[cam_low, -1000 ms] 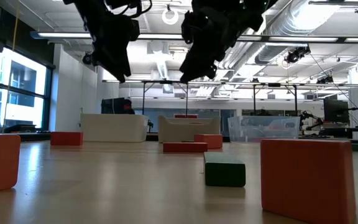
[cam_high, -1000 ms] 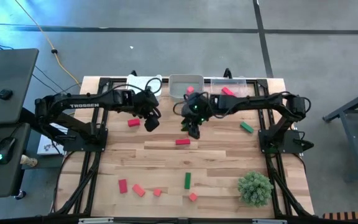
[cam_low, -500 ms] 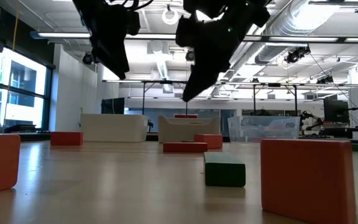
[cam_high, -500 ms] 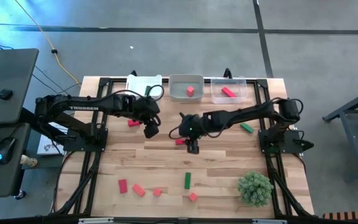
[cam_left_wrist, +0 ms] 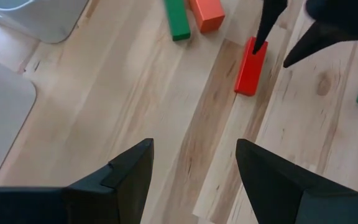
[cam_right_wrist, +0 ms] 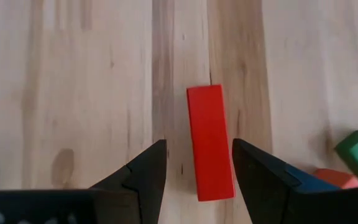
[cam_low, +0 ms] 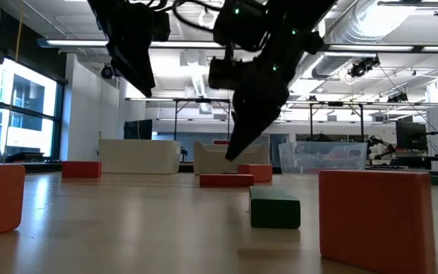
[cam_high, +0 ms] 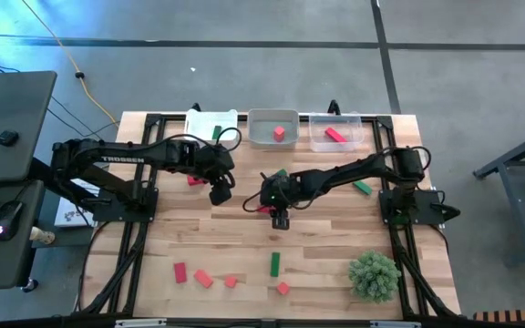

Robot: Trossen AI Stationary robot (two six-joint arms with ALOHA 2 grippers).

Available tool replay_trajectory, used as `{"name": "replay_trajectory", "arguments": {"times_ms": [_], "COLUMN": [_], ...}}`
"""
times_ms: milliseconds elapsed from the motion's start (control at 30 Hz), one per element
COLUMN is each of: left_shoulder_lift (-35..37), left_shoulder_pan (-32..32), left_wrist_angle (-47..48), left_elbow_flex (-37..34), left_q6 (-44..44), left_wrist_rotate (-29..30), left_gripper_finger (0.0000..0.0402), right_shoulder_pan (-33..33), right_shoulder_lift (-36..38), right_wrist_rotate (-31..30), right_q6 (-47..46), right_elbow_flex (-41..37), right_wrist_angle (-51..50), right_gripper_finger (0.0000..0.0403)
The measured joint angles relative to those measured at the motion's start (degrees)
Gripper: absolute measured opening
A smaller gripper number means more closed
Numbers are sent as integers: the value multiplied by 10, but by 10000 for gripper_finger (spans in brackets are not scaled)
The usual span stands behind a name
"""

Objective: Sort & place blocks by color
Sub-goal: Put the red wooden block into the transparent bin

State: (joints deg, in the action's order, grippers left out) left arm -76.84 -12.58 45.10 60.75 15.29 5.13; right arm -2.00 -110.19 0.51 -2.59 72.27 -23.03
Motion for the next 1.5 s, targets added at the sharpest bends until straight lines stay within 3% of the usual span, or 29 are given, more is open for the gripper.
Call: {"name": "replay_trajectory", "arguments": {"times_ms": [300,533,800,1067,1500], "left_shoulder_lift": [0,0,0,0,0], "left_shoulder_pan": [0,0,0,0,0], "left_wrist_angle": [1,1,1,1,1], "left_elbow_flex": [0,0,0,0,0], "left_q6": [0,0,0,0,0], "left_wrist_rotate": [0,0,0,0,0], "left_gripper_finger": [218,218,218,218,218], "right_shoulder_pan": [1,1,1,2,43], "right_shoulder_lift": [-35,-48,-48,-40,35], "right_wrist_rotate": [-33,-27,-9,-15,-70], "right_q6": [-4,-6,-15,-30,-11], "right_elbow_flex": [0,1,1,0,-1], "right_wrist_angle": [0,1,2,-5,-45], "right_gripper_finger": [172,167,78,78,78]}}
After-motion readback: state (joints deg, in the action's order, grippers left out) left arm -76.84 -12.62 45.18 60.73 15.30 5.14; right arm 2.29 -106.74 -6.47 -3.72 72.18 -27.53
